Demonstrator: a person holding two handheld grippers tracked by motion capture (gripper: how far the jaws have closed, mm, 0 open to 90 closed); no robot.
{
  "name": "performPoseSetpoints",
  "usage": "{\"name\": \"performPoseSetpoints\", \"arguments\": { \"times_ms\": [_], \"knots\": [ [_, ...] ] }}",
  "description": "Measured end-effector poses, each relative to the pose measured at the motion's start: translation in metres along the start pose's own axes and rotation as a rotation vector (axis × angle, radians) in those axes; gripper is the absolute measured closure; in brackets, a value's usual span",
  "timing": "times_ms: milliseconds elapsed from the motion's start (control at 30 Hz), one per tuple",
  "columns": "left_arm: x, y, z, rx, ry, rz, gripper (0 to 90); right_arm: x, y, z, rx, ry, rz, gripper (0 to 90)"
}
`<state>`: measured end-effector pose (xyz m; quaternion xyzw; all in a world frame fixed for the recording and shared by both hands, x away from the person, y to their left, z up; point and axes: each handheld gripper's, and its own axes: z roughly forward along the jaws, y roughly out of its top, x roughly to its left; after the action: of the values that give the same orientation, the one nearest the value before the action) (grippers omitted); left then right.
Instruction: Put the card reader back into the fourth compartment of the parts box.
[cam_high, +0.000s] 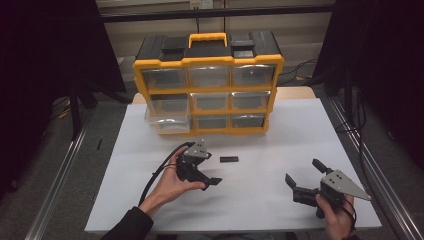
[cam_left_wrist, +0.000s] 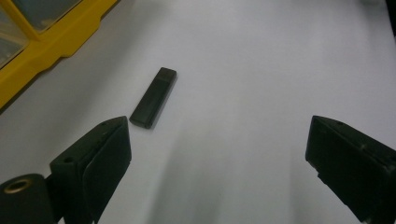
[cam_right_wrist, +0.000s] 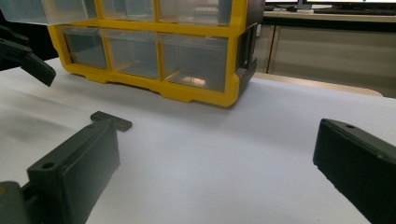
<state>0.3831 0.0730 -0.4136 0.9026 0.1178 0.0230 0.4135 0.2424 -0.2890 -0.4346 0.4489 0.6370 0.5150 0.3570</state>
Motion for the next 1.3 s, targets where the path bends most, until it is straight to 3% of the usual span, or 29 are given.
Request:
{"name": "performPoseSetpoints", "arguments": {
  "times_ms": [433,633,867,1300],
  "knots": [
    [0.011,0.02,0.028,0.067,0.006,0.066,10.8,0.0,0.0,0.0,0.002,0.002,0.0,0.0],
    [0.019,0.027,0.038,0.108,0.004,0.088,17.5,0.0,0.0,0.0,0.003,0.003,-0.004,0.0],
    [0.031,0.03,0.05,0.142,-0.021,0.048,25.9,0.0,0.0,0.0,0.002,0.007,-0.005,0.0],
    [0.044,0.031,0.066,0.177,-0.025,0.048,40.2,0.0,0.0,0.0,0.003,0.009,-0.007,0.0]
  ]
}}
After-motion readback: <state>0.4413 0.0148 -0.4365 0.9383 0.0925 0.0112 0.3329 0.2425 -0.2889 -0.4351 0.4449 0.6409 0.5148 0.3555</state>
